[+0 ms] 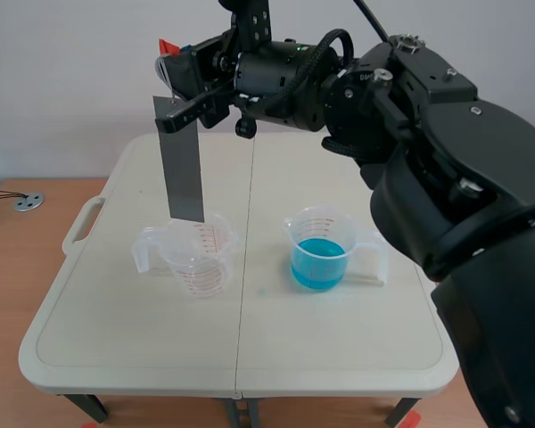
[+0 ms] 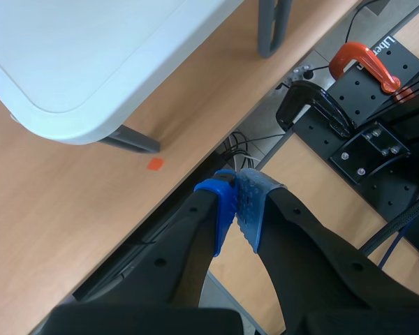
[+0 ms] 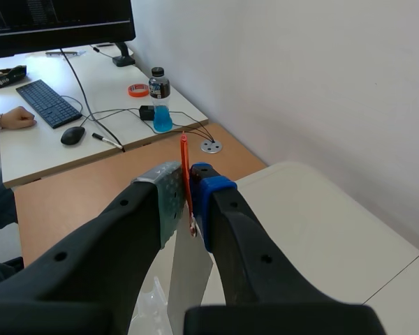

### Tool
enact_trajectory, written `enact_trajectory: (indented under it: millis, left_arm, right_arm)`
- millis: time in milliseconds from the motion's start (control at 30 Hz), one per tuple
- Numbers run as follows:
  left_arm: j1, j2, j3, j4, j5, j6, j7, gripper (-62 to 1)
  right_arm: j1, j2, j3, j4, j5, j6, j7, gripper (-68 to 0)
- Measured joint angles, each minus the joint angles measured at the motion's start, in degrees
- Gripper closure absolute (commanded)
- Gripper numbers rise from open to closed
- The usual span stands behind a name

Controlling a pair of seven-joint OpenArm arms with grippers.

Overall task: Hold the metal plate by the orange handle, dip it into the blue solution, take it out and point at it, then put the plate back in the beaker on the left.
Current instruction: 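Put the plate into the left beaker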

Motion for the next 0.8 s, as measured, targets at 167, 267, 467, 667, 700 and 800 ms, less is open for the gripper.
enact_trajectory:
  millis: [167, 267, 467, 667, 700, 800]
  left_arm:
    - [0.0, 0.0, 0.0, 0.0, 0.0, 0.0, 0.0, -2.6]
    - [0.0, 0.0, 0.0, 0.0, 0.0, 0.0, 0.0, -2.6]
    - [0.0, 0.0, 0.0, 0.0, 0.0, 0.0, 0.0, -2.6]
    - [0.0, 0.0, 0.0, 0.0, 0.0, -0.02, 0.0, -2.6]
    - [0.0, 0.0, 0.0, 0.0, 0.0, -0.02, 0.0, -2.6]
    - [0.0, 0.0, 0.0, 0.0, 0.0, 0.0, 0.0, -2.6]
  right_arm:
    - [-0.02, 0.0, 0.0, 0.0, -1.22, -0.02, 0.0, -1.3]
    - [-0.15, 0.0, 0.0, 0.0, -1.31, 0.22, 0.0, -1.3]
    - [-1.27, 0.0, 0.0, 0.0, -2.54, 0.42, -0.07, -1.3]
    - [-1.97, 0.0, 0.0, -0.31, -3.02, 1.7, -0.04, -1.3]
    - [-2.12, 0.0, 0.0, -0.31, -3.04, 1.7, -0.02, -1.3]
    - [-2.73, 0.0, 0.0, -0.33, -3.69, 1.68, 0.0, -1.3]
